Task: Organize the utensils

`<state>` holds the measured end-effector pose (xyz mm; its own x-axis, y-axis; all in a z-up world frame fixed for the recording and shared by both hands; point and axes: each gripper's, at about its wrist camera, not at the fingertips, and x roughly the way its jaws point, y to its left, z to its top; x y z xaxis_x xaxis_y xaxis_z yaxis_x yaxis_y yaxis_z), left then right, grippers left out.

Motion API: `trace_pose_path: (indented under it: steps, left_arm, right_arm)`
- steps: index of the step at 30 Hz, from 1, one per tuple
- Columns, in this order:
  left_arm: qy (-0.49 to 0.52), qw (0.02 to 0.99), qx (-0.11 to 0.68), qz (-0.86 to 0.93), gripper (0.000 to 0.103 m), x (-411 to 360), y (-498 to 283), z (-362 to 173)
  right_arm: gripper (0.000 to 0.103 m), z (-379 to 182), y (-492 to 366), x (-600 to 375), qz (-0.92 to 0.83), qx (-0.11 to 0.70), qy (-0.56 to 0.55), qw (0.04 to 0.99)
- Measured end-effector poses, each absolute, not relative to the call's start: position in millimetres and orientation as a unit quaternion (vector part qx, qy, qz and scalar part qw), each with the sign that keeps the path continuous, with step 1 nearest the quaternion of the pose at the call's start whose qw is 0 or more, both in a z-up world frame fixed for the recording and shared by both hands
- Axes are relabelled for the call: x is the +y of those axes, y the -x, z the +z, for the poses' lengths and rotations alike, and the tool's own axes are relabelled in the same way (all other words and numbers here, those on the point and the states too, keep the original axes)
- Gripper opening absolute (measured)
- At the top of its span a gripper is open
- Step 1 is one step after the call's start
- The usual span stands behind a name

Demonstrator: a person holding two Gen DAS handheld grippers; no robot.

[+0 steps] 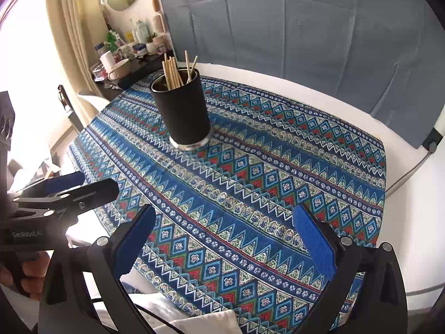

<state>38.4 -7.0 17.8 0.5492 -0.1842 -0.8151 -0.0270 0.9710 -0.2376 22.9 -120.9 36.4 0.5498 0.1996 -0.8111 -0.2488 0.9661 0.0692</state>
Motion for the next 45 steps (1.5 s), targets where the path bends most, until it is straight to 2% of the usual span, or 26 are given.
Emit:
trace_pose_path:
  steps: [45]
  left_arm:
    - [0.102, 0.863, 0.495, -0.024, 0.097, -15, -38, 11]
  right_arm:
    - [0.095, 31, -20, -168, 0.074, 0.468, -0.022, 0.881]
